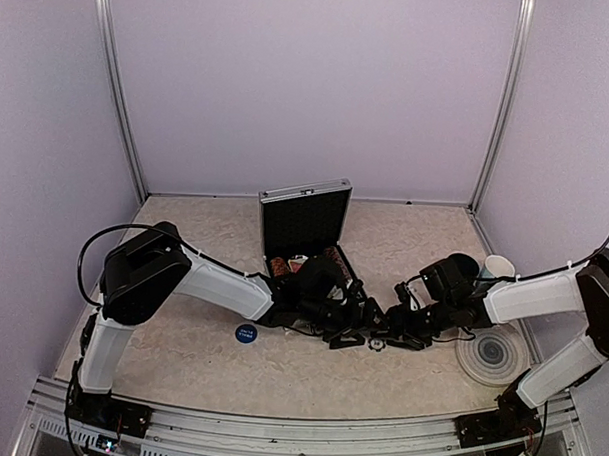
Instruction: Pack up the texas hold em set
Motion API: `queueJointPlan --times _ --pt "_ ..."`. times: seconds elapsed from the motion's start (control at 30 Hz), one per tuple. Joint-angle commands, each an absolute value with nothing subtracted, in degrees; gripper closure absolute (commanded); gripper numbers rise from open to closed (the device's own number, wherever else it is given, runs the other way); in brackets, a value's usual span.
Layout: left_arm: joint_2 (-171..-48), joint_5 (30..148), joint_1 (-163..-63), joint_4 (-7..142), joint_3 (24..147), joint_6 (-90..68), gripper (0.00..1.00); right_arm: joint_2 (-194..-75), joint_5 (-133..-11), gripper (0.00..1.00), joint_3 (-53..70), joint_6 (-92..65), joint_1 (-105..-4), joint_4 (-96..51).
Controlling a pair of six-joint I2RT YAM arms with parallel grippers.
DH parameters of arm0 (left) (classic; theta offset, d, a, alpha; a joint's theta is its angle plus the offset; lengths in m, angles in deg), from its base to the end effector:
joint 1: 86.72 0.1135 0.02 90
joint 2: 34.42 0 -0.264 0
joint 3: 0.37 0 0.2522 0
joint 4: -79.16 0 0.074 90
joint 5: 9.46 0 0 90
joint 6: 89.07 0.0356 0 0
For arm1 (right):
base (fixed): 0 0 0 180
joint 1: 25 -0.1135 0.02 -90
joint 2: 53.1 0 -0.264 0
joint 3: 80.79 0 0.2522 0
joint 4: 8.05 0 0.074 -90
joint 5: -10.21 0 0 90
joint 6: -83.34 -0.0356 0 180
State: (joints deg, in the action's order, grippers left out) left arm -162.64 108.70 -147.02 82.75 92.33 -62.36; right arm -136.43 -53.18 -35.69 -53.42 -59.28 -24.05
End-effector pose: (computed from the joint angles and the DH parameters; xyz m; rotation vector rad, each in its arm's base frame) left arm 0.2223 -0.4236 0.1186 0.2948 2.6150 -1.5840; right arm 0.1970 0.1536 0.1338 0.0907 2.7686 1.0756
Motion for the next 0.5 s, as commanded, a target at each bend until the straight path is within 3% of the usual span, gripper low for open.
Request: queueJointPlan --times 0.0,0.47 --pt "-165.5 109.9 -148.3 79.4 93.1 -62.8 0.03 -139.4 -51.9 0.42 -34.6 -54.2 -60.3 -23.6" --pt "-166.5 111.6 -148.6 80.9 93.1 -63.7 0.03 -139.6 -51.0 0.42 -33.0 -55.9 -62.9 -22.6"
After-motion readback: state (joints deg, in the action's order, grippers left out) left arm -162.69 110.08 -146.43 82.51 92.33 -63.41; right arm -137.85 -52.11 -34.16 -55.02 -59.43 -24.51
